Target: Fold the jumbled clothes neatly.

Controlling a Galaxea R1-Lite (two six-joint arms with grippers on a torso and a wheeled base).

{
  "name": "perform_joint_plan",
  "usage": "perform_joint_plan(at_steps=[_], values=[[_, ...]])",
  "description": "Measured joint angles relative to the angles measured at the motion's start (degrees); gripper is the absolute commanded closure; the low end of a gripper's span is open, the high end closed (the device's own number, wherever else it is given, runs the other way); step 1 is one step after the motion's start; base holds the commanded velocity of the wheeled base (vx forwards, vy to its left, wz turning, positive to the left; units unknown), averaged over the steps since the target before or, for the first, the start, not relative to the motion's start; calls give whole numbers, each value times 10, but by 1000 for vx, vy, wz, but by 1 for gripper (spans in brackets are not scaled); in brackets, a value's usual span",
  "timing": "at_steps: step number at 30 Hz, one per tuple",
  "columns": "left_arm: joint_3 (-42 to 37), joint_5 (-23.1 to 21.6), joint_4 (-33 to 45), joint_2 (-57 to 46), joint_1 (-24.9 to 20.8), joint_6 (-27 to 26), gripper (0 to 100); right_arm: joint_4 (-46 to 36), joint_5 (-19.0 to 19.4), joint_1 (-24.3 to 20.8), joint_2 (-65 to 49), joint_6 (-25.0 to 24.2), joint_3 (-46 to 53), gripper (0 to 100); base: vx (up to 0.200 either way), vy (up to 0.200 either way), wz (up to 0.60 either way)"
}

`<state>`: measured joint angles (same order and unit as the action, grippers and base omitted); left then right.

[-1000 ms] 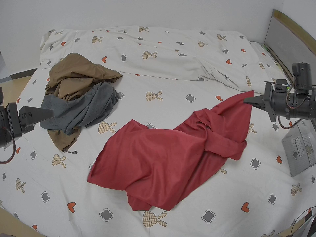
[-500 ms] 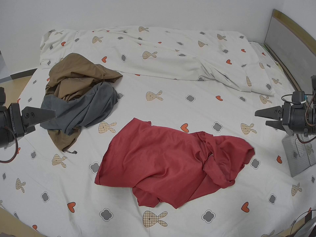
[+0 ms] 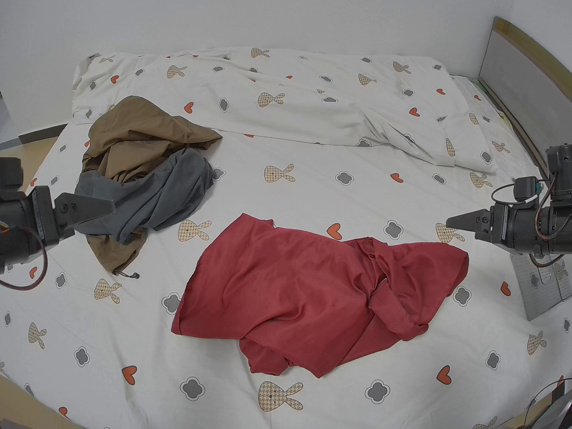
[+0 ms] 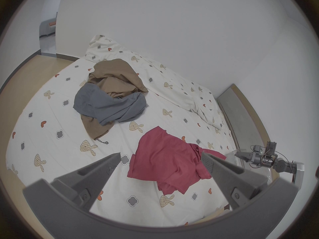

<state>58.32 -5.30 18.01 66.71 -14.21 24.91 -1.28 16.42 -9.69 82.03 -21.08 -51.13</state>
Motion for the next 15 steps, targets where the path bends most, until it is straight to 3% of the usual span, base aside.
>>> perform_joint_plan(at_steps=[5,11,15], values=[[2,-51,-32,72,28,-29,0,19,1,-14,12,-3,8,0,0,0,0],[23,-221,-70,191,91,-118,0,34,2,-19,15,-4,27,0,0,0,0],[52,-271,-81,281,120,-187,0,38,3,-19,12,-4,39,0,0,0,0]])
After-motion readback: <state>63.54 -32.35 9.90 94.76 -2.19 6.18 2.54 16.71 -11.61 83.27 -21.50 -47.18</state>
